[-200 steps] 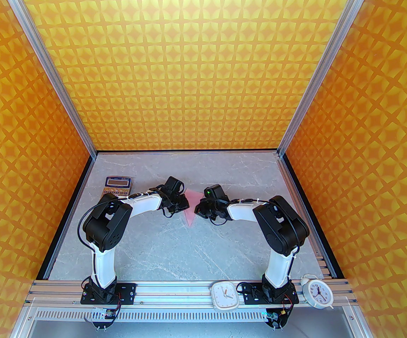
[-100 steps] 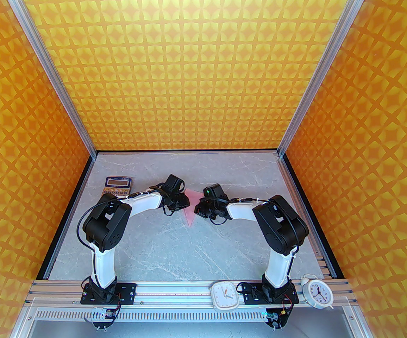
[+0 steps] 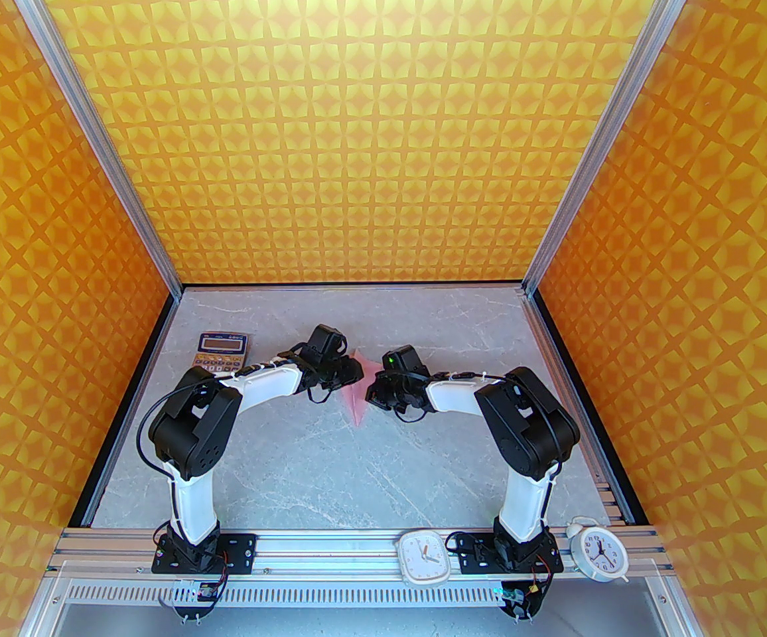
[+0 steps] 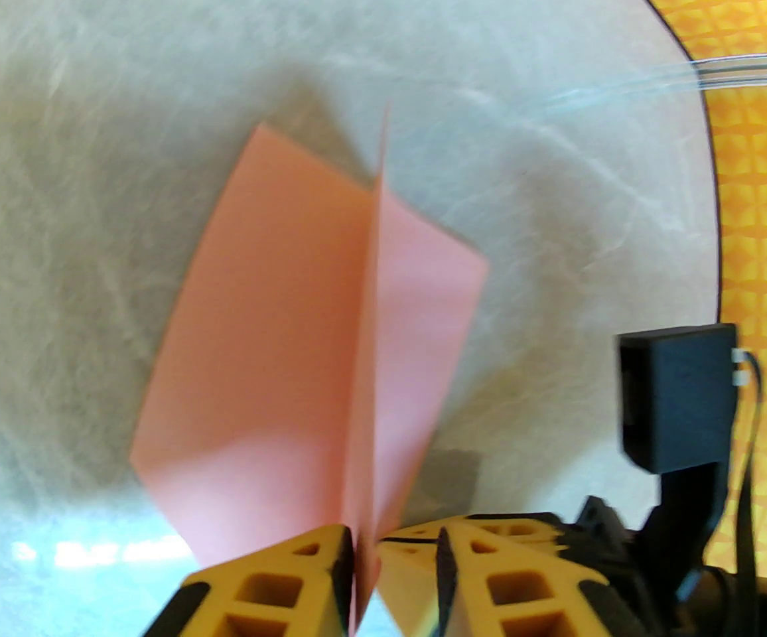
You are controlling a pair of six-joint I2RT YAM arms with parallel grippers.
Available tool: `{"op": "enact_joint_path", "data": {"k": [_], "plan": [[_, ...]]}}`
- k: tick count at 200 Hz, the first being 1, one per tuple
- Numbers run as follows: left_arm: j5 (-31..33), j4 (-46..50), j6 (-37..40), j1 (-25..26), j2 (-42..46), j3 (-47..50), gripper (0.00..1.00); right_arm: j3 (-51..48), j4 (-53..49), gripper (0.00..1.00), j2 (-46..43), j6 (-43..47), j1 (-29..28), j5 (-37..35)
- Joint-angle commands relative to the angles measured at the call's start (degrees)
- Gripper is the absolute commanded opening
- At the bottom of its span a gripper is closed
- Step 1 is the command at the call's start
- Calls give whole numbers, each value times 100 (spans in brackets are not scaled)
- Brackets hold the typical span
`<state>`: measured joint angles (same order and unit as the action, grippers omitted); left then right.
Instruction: Fold a paper plane with a square sheet of paper (fold left side to right side)
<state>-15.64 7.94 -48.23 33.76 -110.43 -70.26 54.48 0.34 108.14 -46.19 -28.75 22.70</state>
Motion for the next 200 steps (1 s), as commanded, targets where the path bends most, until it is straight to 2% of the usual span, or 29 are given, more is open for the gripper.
{"op": "enact_joint_path", "data": {"k": [1, 37, 99, 138, 182, 200], "plan": [[-185, -326, -178, 12, 140, 110, 28, -51, -535, 0, 311, 133, 10, -236], [-233, -353, -134, -9, 144, 93, 29, -52, -552, 0, 307, 146, 10, -236], [-621, -1189, -464, -5, 0, 340, 31, -77, -553, 0, 291, 146, 10, -232], [-778, -1770, -746, -16, -52, 566, 40, -94, -554, 0, 275, 146, 10, -241], [-954, -2648, -1258, -51, -154, 902, 41, -120, -562, 0, 254, 161, 10, -250], [-993, -2709, -1308, -62, -190, 900, 41, -135, -567, 0, 258, 163, 10, -248]]}}
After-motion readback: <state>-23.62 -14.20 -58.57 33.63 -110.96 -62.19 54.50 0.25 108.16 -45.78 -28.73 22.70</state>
